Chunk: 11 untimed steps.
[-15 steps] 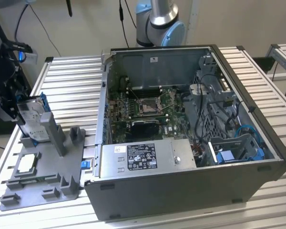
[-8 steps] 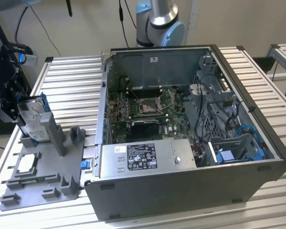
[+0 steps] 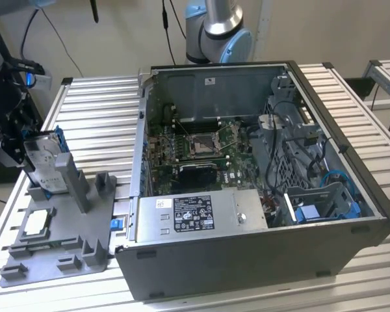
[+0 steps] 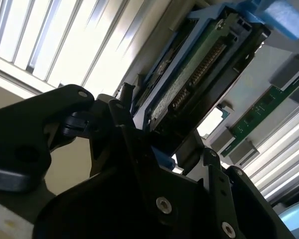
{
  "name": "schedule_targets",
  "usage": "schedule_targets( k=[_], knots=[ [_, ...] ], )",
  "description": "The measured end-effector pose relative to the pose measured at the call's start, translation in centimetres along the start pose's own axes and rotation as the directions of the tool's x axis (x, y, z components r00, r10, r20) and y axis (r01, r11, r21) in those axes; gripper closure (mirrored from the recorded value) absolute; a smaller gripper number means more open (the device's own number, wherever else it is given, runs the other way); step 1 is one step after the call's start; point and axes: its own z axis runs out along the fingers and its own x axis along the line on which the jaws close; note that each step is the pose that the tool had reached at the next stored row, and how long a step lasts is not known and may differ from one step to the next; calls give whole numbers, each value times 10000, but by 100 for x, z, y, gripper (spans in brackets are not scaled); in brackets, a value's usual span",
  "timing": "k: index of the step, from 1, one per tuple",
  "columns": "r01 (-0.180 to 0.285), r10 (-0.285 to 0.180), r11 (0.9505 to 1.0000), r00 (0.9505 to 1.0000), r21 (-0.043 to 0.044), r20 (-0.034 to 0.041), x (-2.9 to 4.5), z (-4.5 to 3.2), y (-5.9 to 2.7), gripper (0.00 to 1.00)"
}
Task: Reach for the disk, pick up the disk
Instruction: 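Pick up the disk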
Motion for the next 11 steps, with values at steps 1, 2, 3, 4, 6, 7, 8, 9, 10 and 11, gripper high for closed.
schedule_targets(
  k=[1, 2, 3, 4, 6, 7, 8, 9, 10, 11],
  knots=[
    [0, 0, 10000, 10000, -1, 0, 0, 1, 1, 0],
    [0, 0, 10000, 10000, -2, -1, 0, 1, 1, 100],
    [0, 0, 10000, 10000, -2, -1, 0, 1, 1, 100],
    [0, 0, 10000, 10000, -2, -1, 0, 1, 1, 100],
    [0, 0, 10000, 10000, -2, -1, 0, 1, 1, 100],
    [0, 0, 10000, 10000, -2, -4, 1, 1, 1, 100],
    [0, 0, 10000, 10000, -2, -1, 0, 1, 1, 100],
    [0, 0, 10000, 10000, -3, -1, 0, 1, 1, 100],
    [0, 0, 10000, 10000, -2, -1, 0, 1, 1, 100],
    [0, 0, 10000, 10000, -2, -1, 0, 2, 1, 100]
  ],
)
